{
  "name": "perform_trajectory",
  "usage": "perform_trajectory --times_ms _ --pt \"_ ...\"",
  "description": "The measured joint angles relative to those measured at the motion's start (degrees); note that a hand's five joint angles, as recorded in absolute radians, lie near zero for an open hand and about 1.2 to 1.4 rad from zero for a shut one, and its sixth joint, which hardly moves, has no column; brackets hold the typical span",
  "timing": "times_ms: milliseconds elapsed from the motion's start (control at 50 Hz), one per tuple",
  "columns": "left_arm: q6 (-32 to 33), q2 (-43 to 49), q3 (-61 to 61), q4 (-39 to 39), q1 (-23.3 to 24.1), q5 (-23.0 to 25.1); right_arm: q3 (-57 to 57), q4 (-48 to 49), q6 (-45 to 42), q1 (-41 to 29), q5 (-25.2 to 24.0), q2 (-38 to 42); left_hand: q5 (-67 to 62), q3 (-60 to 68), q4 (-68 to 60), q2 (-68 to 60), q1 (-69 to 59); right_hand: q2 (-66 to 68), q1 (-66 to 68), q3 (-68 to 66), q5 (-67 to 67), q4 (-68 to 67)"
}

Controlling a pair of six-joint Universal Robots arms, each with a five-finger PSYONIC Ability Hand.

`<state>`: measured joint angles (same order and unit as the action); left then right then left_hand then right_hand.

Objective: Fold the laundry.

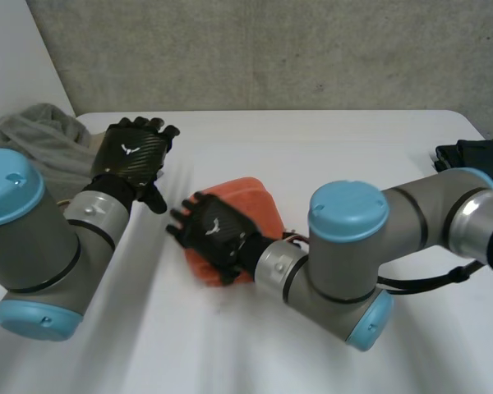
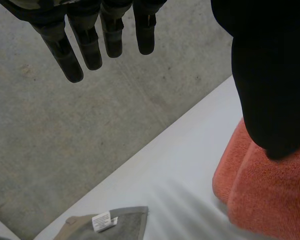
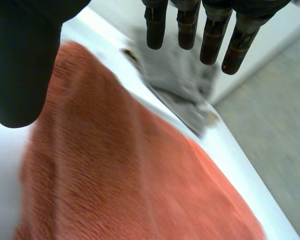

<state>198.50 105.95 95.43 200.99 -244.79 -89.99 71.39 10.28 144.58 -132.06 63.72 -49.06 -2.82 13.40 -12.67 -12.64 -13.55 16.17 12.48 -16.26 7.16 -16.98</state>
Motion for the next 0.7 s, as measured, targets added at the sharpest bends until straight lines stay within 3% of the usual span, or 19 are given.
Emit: perform_trajectory --times_ms 120,200,260,520,700 --pt "-3.49 4.48 -4.86 0.06 3.51 -0.20 0.44 -0.38 17.20 6.28 10.45 -3.72 0.00 0.00 0.00 0.00 0.00 -3.49 -0.89 4.43 -3.36 3.67" --pt "-7.05 8.71 -8.82 -1.00 6.71 -0.60 0.49 -1.78 27.94 9.85 14.37 -5.35 0.00 0.00 0.00 0.00 0.00 -3.49 -0.89 4.43 -3.36 3.67" --pt "-8.69 11.50 -10.80 -2.90 8.51 -1.81 -0.41 -3.50 31.17 10.76 14.63 -4.78 -0.04 0.00 -0.03 -0.12 0.00 -3.49 -0.89 4.43 -3.36 3.67" --pt "-6.71 19.24 -14.36 -15.28 11.30 -12.23 -12.68 -17.37 31.71 10.71 7.92 6.42 -0.18 0.00 -0.15 -0.13 0.00 -3.49 -0.89 4.43 -3.36 3.67" --pt "0.31 21.09 -14.95 -18.65 9.35 -11.07 -17.01 -22.68 26.76 10.91 9.18 11.17 -0.18 0.00 -0.15 -0.12 0.00 -3.49 -1.81 4.91 -3.36 3.66"
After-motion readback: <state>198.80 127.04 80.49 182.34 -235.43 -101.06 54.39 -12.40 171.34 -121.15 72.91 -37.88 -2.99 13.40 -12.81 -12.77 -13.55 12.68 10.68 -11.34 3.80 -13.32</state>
